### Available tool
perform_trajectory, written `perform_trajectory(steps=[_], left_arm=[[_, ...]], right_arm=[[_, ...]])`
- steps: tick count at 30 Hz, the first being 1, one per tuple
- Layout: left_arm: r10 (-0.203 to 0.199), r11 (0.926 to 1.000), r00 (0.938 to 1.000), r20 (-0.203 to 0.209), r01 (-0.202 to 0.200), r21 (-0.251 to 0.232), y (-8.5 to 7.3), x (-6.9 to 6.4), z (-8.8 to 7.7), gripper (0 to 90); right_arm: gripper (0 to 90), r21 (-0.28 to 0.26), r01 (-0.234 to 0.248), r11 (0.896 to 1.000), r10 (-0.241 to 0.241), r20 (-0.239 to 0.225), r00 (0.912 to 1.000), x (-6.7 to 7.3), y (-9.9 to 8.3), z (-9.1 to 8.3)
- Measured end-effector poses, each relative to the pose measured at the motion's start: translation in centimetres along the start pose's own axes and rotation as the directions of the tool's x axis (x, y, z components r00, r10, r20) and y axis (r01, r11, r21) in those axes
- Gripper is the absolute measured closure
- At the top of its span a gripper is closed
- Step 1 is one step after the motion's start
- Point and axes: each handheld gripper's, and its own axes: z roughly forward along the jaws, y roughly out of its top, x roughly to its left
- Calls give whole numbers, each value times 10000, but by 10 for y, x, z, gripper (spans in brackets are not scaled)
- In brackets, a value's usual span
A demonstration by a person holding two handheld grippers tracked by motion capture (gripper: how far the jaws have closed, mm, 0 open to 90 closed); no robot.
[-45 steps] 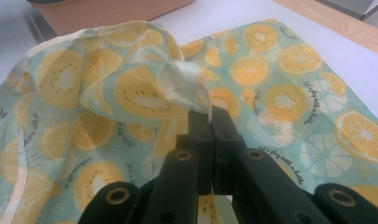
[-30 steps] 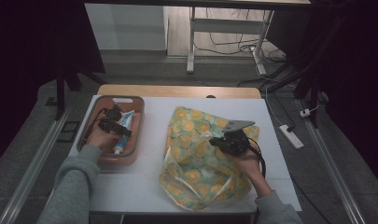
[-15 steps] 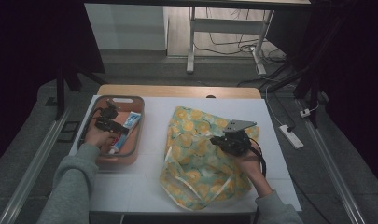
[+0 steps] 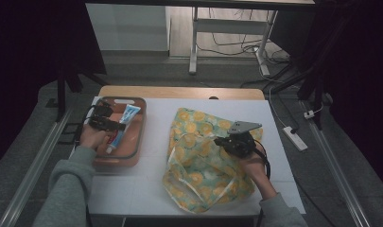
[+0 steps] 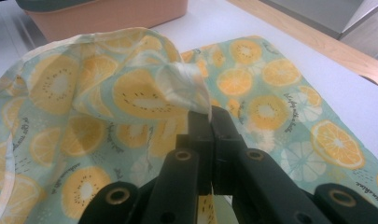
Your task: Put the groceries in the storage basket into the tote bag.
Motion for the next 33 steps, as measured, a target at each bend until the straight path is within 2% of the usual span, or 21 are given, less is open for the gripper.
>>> perform_trajectory(steps=[2, 4, 6, 10, 13, 14, 16, 20, 21, 24, 25, 27, 28, 29, 30, 32, 33], left_arm=[[86, 9991, 9999, 85, -82, -416, 1, -1, -12, 757], [180, 9946, 9994, 310, -147, -1027, 2, -2, -26, 758], [300, 9886, 9978, 593, -208, -1489, 3, -5, -40, 758], [913, 9716, 9939, 625, -751, -2242, 5, -19, -64, 758], [1351, 9585, 9874, 829, -1090, -2634, 4, -33, -75, 757], [1630, 9503, 9818, 972, -1298, -2832, 2, -40, -79, 758], [1960, 9394, 9739, 1145, -1530, -3069, 1, -51, -84, 757], [2652, 9159, 9506, 1612, -1962, -3501, 0, -73, -93, 757], [2765, 9123, 9463, 1677, -2036, -3554, 0, -77, -95, 757], [3215, 8980, 9275, 1910, -2346, -3723, -2, -94, -97, 757], [3459, 8910, 9168, 1997, -2542, -3762, -4, -103, -96, 757], [3794, 8813, 9015, 2083, -2835, -3782, -5, -115, -95, 757], [4028, 8742, 8899, 2142, -3047, -3781, -6, -123, -93, 757], [4163, 8698, 8829, 2173, -3170, -3782, -6, -128, -92, 757], [4362, 8639, 8708, 2267, -3349, -3761, -7, -136, -91, 756], [4611, 8582, 8522, 2473, -3575, -3683, -7, -149, -85, 756], [4713, 8554, 8449, 2529, -3682, -3643, -7, -154, -83, 757]], right_arm=[[889, -46, 17, 10000, -17, 47, 10000, 0, 0, 0], [889, -75, 9, 10000, -9, 59, 10000, 0, 0, -1], [889, -85, 3, 10000, -2, 76, 10000, 0, 1, -1], [889, -150, -9, 9999, 11, 112, 9999, -1, 1, -3], [889, -181, -37, 9998, 40, 147, 9999, -1, 1, -4], [889, -194, -42, 9998, 44, 151, 9999, -2, 1, -4], [889, -226, -82, 9997, 85, 142, 9999, -2, 1, -4], [889, -302, -139, 9994, 139, 6, 9999, -1, 2, -5], [889, -318, -111, 9994, 111, -1, 9999, -1, 2, -5], [889, -350, -88, 9993, 88, -19, 10000, -1, 3, -6], [889, -356, -89, 9993, 88, -29, 10000, -1, 3, -5], [889, -357, -142, 9993, 140, -54, 9999, -1, 3, -5], [889, -338, -151, 9993, 149, -59, 9999, -1, 2, -5], [889, -331, -142, 9994, 141, -57, 9999, -1, 2, -5], [889, -328, -152, 9993, 150, -64, 9999, -1, 2, -5], [889, -354, -143, 9993, 140, -84, 9999, -1, 3, -5], [889, -361, -150, 9992, 147, -99, 9998, -1, 3, -5]])
